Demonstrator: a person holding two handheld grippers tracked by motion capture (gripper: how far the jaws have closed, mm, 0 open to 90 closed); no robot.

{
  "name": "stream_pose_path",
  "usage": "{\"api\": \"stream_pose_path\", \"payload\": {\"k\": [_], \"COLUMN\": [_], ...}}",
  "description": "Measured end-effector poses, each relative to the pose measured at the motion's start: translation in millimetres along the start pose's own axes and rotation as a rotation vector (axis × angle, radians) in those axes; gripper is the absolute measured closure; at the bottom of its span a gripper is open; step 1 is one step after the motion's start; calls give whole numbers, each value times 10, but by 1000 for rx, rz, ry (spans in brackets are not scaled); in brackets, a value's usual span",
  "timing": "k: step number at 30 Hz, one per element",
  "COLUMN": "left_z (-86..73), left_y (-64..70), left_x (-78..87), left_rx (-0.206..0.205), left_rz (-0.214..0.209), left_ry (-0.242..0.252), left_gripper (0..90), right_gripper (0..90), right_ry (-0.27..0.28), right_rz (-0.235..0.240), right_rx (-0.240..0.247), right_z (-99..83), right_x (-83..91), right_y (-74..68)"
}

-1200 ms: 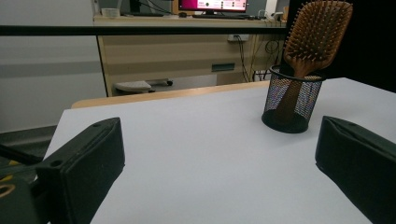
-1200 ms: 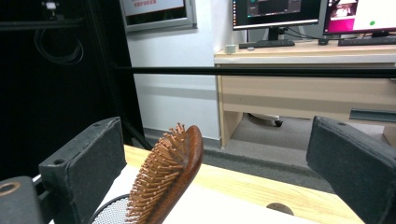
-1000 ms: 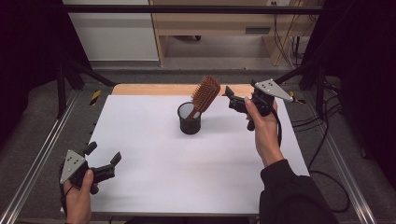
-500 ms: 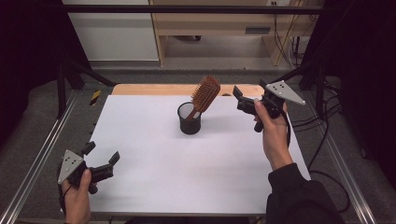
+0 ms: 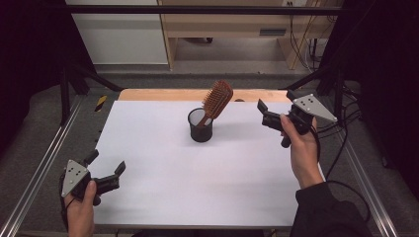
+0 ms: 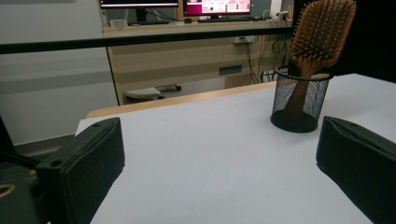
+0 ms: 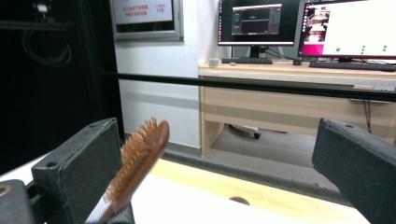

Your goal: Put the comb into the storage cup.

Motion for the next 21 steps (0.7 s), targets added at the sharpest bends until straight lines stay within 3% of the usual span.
{"api": "stream_pose_path", "payload": {"k": [9,17,21], "left_z": [-9,-32,-38], "left_y": [-35,-32,-34], "left_x": [20,97,135], "left_rx": [50,35,39], "left_rz": [-17,-9,-3], "left_ry": [17,15,16], "left_gripper": [14,16,15], "right_gripper": [35,54,33], "right_ry": [-14,-19,-55], "right_rz": [-26,-46,-36], "right_rx": [27,40,28], "right_z": [-191,-422,-558], "right_x": [235,397,491], "right_y": [150,269,284]}}
Point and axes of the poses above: each handheld gripper's, and its own axes: x roughly backward along the jaws, z roughly out of its top, y roughly to its right, the point moved 4 cm from there along -x, roughly forward along the jaws, and after that the axes turned 9 degrees about -y, right-handed, at the moved point
